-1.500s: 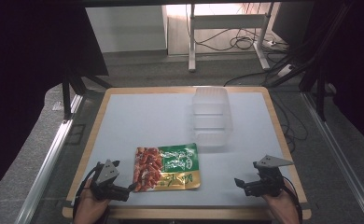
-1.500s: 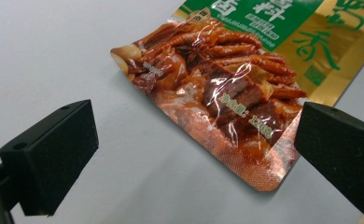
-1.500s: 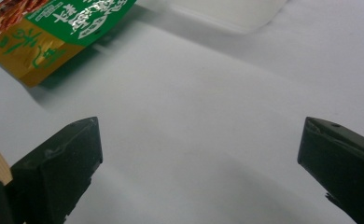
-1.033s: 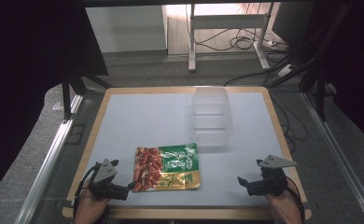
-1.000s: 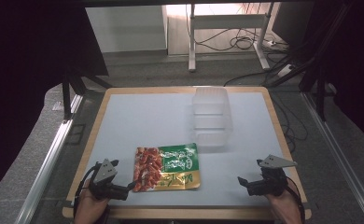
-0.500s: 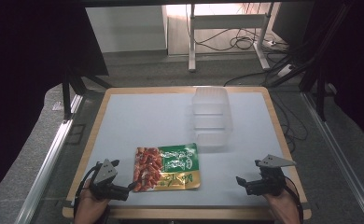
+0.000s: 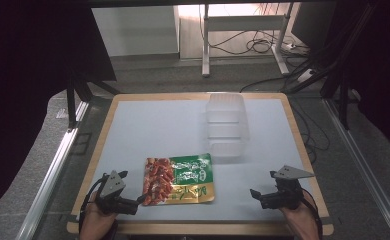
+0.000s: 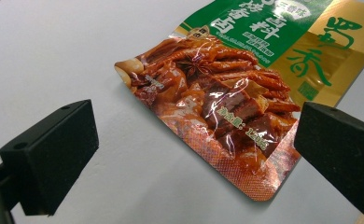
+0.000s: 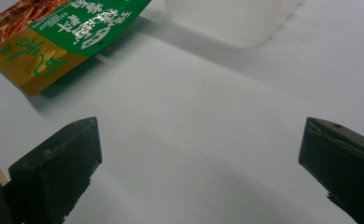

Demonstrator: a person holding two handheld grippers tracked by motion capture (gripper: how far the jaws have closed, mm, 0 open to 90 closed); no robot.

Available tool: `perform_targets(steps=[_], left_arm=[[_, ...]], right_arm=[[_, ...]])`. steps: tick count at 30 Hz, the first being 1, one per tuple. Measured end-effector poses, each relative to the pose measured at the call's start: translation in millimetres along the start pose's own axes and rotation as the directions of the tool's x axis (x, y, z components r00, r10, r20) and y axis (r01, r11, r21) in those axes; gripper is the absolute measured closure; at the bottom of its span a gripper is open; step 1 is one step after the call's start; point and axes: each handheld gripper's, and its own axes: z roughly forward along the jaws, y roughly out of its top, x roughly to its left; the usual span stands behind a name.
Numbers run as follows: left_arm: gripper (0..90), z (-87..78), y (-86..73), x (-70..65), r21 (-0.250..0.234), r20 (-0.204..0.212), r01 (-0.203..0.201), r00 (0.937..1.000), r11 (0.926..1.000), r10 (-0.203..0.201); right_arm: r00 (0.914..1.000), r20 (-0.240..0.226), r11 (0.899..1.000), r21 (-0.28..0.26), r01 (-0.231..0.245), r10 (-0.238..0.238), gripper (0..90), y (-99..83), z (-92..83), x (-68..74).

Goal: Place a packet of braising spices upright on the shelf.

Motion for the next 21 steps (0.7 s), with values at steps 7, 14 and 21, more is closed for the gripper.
perform_targets(steps=[7, 14, 21], left_arm=[[0.0, 0.0, 0.6, 0.0, 0.01, 0.006, 0.01, 0.9999, 0.9999, -0.011], [0.0, -0.4, 1.3, -0.1, 0.012, 0.01, 0.019, 0.9998, 0.9998, -0.019], [0.1, -0.9, 2.0, -0.6, 0.008, 0.014, 0.025, 0.9996, 0.9997, -0.025]], right_arm=[[0.9993, -0.001, 0.999, -0.001, 0.038, -0.038, 0.0, 3.9, 3.0, 4.4], [0.9983, -0.004, 0.998, -0.004, 0.058, -0.058, 0.0, 8.0, 5.8, 8.6], [0.9978, -0.014, 0.998, -0.01, 0.065, -0.065, 0.0, 11.7, 8.3, 10.5]])
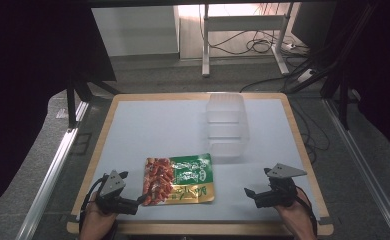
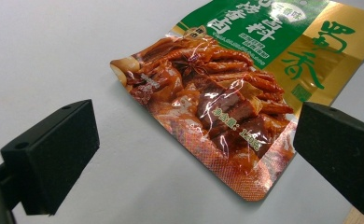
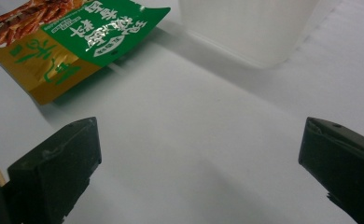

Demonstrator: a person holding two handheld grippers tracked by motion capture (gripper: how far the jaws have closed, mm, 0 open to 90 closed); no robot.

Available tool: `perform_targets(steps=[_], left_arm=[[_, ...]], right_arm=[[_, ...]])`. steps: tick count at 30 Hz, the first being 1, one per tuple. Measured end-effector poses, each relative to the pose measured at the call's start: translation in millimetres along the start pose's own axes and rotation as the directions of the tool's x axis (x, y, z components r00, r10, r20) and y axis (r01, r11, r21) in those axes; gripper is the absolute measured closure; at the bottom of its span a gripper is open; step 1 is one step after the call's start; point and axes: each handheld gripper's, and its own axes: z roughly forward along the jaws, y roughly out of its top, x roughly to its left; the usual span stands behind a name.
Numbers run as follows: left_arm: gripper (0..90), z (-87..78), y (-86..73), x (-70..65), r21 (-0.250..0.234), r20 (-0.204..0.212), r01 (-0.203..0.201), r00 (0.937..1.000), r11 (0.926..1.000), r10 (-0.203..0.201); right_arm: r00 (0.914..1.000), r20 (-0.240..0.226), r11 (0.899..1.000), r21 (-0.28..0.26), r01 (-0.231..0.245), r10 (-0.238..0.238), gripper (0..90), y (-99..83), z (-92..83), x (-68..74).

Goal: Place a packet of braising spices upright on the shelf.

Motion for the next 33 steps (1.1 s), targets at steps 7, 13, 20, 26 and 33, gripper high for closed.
perform_targets(steps=[7, 13, 20, 26, 33], left_arm=[[0.2, -0.9, 0.5, -0.2, -0.007, -0.006, 0.006, 1.0, 1.0, -0.006], [0.3, -2.4, 1.0, 0.3, -0.018, -0.01, 0.017, 0.9998, 0.9997, -0.017], [0.3, -3.9, 1.9, -0.3, -0.032, -0.009, 0.026, 0.9996, 0.9992, -0.026], [0.1, -4.6, 2.5, -1.2, -0.034, -0.019, 0.022, 0.9996, 0.9992, -0.023], [0.0, -4.4, 3.1, -3.1, -0.031, -0.03, 0.008, 0.9995, 0.9995, -0.009]], right_arm=[[0.9997, -0.017, 1.0, -0.005, 0.02, -0.02, 0.0, 5.5, 6.6, 6.0], [0.9991, -0.032, 1.0, -0.003, 0.028, -0.028, 0.0, 8.2, 10.3, 8.3], [0.9981, -0.054, 0.999, -0.023, 0.027, -0.028, 0.0, 14.1, 18.2, 13.8], [0.9974, -0.065, 0.999, -0.015, 0.032, -0.033, 0.0, 18.1, 26.2, 18.3], [0.9961, -0.083, 1.0, 0.004, 0.029, -0.029, 0.0, 22.1, 35.4, 22.6]])
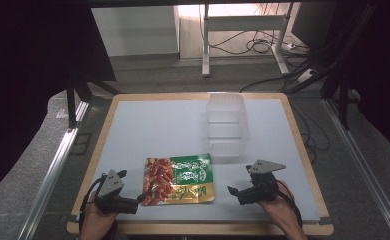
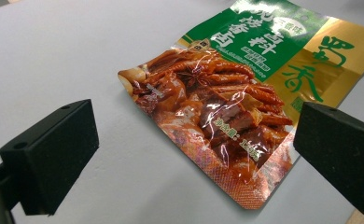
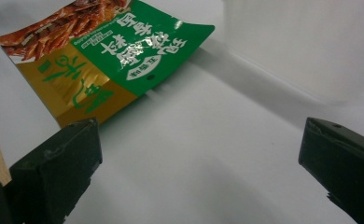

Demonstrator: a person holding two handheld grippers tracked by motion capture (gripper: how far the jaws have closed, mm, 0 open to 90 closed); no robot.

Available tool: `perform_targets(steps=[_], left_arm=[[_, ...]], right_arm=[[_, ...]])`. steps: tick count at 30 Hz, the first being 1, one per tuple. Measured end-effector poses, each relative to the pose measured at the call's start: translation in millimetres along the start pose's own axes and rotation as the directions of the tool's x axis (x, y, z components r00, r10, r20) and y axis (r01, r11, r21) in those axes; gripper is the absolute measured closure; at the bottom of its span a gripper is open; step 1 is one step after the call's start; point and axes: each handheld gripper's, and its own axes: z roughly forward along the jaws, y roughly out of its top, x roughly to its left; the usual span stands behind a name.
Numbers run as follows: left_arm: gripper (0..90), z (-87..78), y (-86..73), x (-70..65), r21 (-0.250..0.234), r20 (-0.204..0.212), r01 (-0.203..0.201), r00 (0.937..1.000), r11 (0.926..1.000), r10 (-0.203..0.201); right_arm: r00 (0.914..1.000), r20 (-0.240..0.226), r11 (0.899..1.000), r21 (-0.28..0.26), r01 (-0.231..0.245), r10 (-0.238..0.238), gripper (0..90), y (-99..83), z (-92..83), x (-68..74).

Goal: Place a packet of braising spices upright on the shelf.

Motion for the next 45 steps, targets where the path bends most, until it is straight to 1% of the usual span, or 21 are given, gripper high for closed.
perform_targets(steps=[4, 8, 10, 16, 20, 23, 26, 30, 33, 35, 38, 40, 41, 43, 45], left_arm=[[0.0, 0.2, 0.1, -0.3, 0.003, -0.001, -0.004, 1.0, 1.0, 0.004], [0.0, 0.1, 0.0, 0.1, 0.001, 0.001, 0.002, 1.0, 1.0, -0.002], [0.0, 0.3, 0.0, 0.0, 0.003, 0.001, 0.001, 1.0, 1.0, -0.001], [0.0, 1.2, -0.2, -0.3, 0.01, 0.004, 0.0, 1.0, 0.9999, 0.0], [0.0, 1.6, -0.1, -0.6, 0.014, 0.005, -0.003, 1.0, 0.9999, 0.003], [0.0, 1.9, -0.2, -0.8, 0.017, 0.005, -0.002, 1.0, 0.9999, 0.002], [0.1, 2.2, -0.3, -1.0, 0.019, 0.005, -0.002, 1.0, 0.9998, 0.002], [0.1, 2.5, -0.3, -1.1, 0.023, 0.004, -0.005, 1.0, 0.9997, 0.005], [0.1, 2.7, -0.4, -1.2, 0.024, 0.004, -0.005, 1.0, 0.9997, 0.005], [0.1, 2.7, -0.4, -1.2, 0.025, 0.004, -0.006, 1.0, 0.9997, 0.006], [0.2, 2.9, -0.4, -1.3, 0.027, 0.003, -0.007, 1.0, 0.9996, 0.006], [0.2, 3.2, -0.5, -1.4, 0.029, 0.002, -0.008, 1.0, 0.9996, 0.008], [0.2, 3.3, -0.5, -1.5, 0.03, 0.002, -0.008, 1.0, 0.9995, 0.008], [0.2, 3.4, -0.5, -1.6, 0.032, 0.001, -0.01, 1.0, 0.9995, 0.01], [0.2, 3.2, -0.4, -1.5, 0.031, 0.0, -0.01, 1.0, 0.9995, 0.01]], right_arm=[[0.9998, -0.005, 1.0, 0.013, 0.021, -0.021, 0.0, 2.6, 7.2, 4.3], [0.9994, -0.025, 1.0, 0.008, 0.025, -0.025, 0.0, 5.9, 14.6, 7.3], [0.9992, -0.033, 1.0, 0.008, 0.023, -0.022, 0.0, 7.2, 17.6, 8.0], [0.9993, -0.037, 1.0, 0.015, 0.012, -0.011, 0.0, 10.9, 24.6, 10.5], [0.9982, -0.06, 1.0, 0.026, 0.011, -0.01, 0.8, 13.7, 30.1, 13.4], [0.9976, -0.067, 0.999, 0.036, 0.022, -0.019, 3.0, 16.2, 34.2, 16.0], [0.9952, -0.096, 0.999, 0.041, 0.019, -0.015, 6.2, 18.3, 38.7, 17.5], [0.9943, -0.102, 0.997, 0.072, 0.039, -0.031, 7.9, 20.2, 48.3, 20.6], [0.9937, -0.107, 0.994, 0.103, 0.045, -0.034, 8.5, 21.3, 56.6, 23.5], [0.9932, -0.111, 0.993, 0.109, 0.047, -0.035, 9.7, 21.9, 60.5, 24.4], [0.9916, -0.126, 0.993, 0.113, 0.042, -0.027, 11.9, 23.5, 65.9, 24.6], [0.9901, -0.14, 0.992, 0.12, 0.03, -0.013, 12.7, 24.5, 69.2, 24.2], [0.9886, -0.15, 0.992, 0.122, 0.023, -0.004, 13.1, 24.7, 70.6, 23.7], [0.9829, -0.182, 0.992, 0.128, -0.004, 0.028, 15.0, 25.0, 73.7, 21.8], [0.9799, -0.194, 0.991, 0.136, -0.02, 0.047, 16.8, 25.8, 76.6, 20.6]])
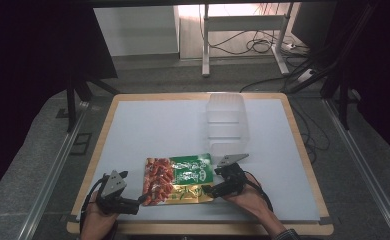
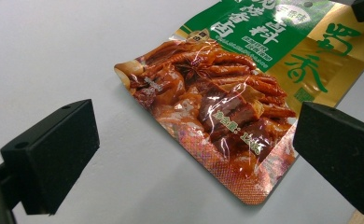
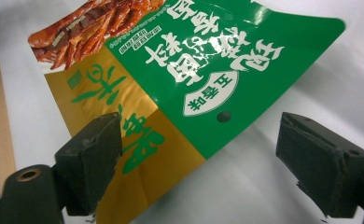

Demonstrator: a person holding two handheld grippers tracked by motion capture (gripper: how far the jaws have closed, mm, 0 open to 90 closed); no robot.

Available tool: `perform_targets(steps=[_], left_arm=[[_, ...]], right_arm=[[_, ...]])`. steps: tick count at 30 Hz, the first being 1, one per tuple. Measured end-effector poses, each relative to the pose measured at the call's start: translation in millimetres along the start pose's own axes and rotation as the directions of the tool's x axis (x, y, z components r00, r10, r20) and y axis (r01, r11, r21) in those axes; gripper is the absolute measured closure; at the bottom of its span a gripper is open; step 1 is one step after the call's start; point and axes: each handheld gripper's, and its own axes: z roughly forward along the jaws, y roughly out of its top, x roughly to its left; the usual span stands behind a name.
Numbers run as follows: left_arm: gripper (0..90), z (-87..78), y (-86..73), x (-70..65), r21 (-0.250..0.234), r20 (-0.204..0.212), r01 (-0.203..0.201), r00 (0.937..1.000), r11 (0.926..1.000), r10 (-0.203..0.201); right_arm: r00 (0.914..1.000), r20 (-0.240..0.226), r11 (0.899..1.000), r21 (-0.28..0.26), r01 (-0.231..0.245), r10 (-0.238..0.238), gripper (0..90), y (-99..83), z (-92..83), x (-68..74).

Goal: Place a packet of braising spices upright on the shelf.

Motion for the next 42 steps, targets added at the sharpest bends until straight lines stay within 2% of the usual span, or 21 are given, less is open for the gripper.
perform_targets(steps=[6, 15, 20, 24, 30, 32, 36, 42], left_arm=[[0.3, 0.1, 0.0, -0.1, 0.002, -0.001, -0.002, 1.0, 1.0, 0.002], [0.4, -0.4, 0.1, 0.0, 0.004, -0.006, -0.005, 1.0, 1.0, 0.005], [0.4, -0.4, 0.0, 0.1, 0.004, -0.006, -0.006, 1.0, 1.0, 0.006], [0.5, -0.6, -0.1, 0.2, 0.003, -0.007, -0.006, 1.0, 1.0, 0.006], [0.5, -0.9, -0.4, 0.6, 0.003, -0.011, -0.004, 0.9999, 1.0, 0.004], [0.5, -1.5, -0.4, 0.9, 0.001, -0.015, -0.004, 0.9999, 1.0, 0.004], [0.5, -2.3, -0.4, 1.1, -0.004, -0.02, -0.001, 0.9998, 1.0, 0.001], [0.5, -2.5, -0.5, 1.5, -0.007, -0.022, -0.001, 0.9998, 1.0, 0.001]], right_arm=[[0.9994, -0.033, 1.0, 0.011, -0.009, 0.009, 25.2, 4.5, 5.1, -2.1], [0.9968, -0.041, 0.998, 0.006, 0.069, -0.069, 48.8, 17.7, 8.0, 2.6], [0.9954, 0.009, 0.995, 0.022, 0.095, -0.095, 59.7, 22.9, 13.9, 3.5], [0.9955, 0.026, 0.995, 0.029, 0.09, -0.091, 68.7, 26.9, 18.0, 1.8], [0.9939, -0.014, 0.993, 0.041, 0.11, -0.109, 82.9, 32.1, 16.0, 2.6], [0.9927, -0.017, 0.992, 0.029, 0.12, -0.119, 87.5, 34.6, 13.9, 4.6], [0.9926, -0.016, 0.992, 0.02, 0.121, -0.121, 89.1, 40.3, 10.2, 7.7], [0.994, -0.039, 0.995, -0.001, 0.102, -0.102, 89.4, 52.8, 2.1, 8.5]])
